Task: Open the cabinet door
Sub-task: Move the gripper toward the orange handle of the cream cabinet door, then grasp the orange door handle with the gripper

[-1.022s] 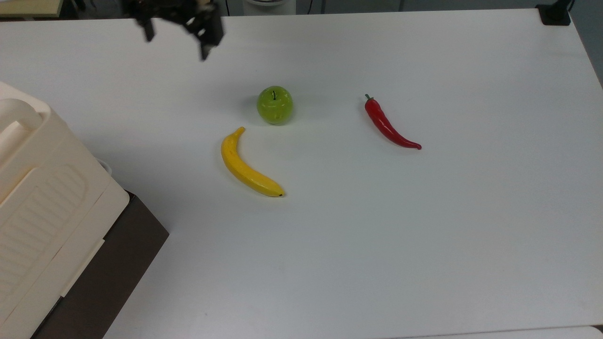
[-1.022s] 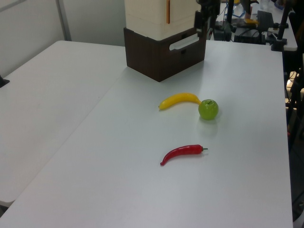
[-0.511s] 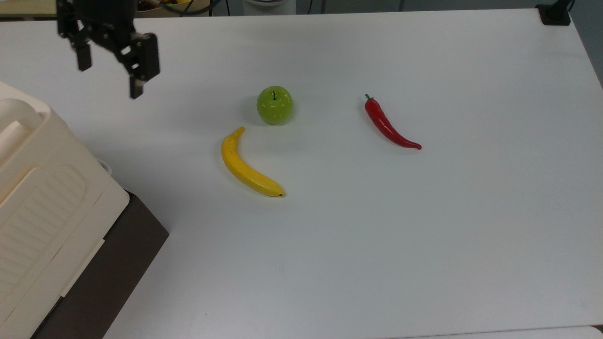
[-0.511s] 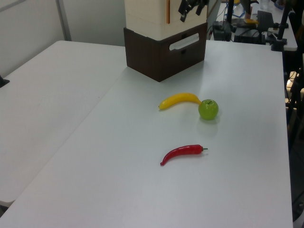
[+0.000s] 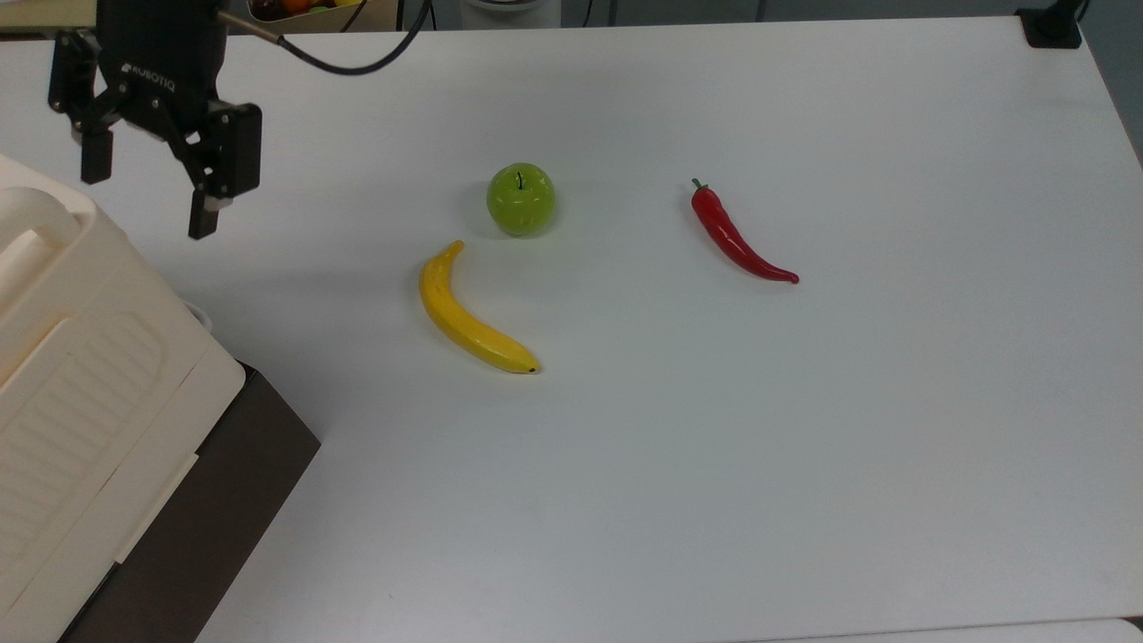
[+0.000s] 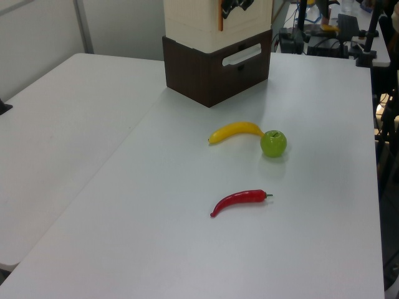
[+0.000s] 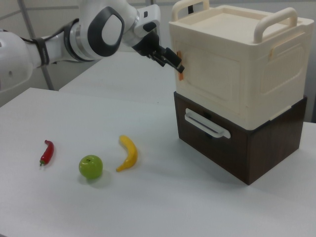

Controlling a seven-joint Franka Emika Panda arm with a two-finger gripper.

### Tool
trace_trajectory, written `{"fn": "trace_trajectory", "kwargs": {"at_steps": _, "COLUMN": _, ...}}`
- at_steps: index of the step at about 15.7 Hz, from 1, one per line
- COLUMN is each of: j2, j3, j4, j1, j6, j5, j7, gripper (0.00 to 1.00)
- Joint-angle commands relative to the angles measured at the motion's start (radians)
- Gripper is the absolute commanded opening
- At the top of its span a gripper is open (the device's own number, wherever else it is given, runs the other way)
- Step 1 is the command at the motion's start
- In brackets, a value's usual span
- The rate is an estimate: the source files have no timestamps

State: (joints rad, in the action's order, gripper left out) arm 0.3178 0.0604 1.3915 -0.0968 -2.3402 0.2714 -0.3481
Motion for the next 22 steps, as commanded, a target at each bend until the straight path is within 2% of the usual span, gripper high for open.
{"fn": "trace_trajectory", "kwargs": {"at_steps": 1, "j2": 0.055, "j3": 0.004, "j4": -0.023, "j1": 0.002, "j6": -0.117, "j5": 0.042, "j7": -0.025, "gripper": 1.00}}
{"fn": "trace_trajectory", "kwargs": {"at_steps": 2, "j2": 0.063, "j3": 0.004, "j4": -0.023, "j1": 0.002, "j6": -0.126, "j5": 0.042, "j7": -0.026, "gripper": 1.00}}
{"fn": "trace_trajectory", "kwargs": {"at_steps": 4, "j2": 0.063, "j3": 0.004, "j4": -0.023, "j1": 0.002, "j6": -0.126, "j5": 0.042, "j7": -0.026, "gripper": 0.92}}
{"fn": "trace_trajectory", "kwargs": {"at_steps": 10, "j2": 0.063, "j3": 0.004, "j4": -0.020, "j1": 0.003, "j6": -0.125, "j5": 0.043, "j7": -0.083, "gripper": 0.53}}
{"fn": "trace_trajectory", "kwargs": {"at_steps": 12, "j2": 0.061, "j3": 0.002, "j4": -0.017, "j1": 0.005, "j6": -0.125, "j5": 0.043, "j7": -0.083, "gripper": 0.47}}
{"fn": "trace_trajectory", "kwargs": {"at_steps": 16, "j2": 0.060, "j3": 0.004, "j4": -0.017, "j1": 0.006, "j6": -0.123, "j5": 0.042, "j7": -0.083, "gripper": 0.30}}
{"fn": "trace_trajectory", "kwargs": {"at_steps": 22, "j2": 0.043, "j3": 0.002, "j4": -0.011, "j1": 0.006, "j6": -0.111, "j5": 0.040, "j7": -0.078, "gripper": 0.13}}
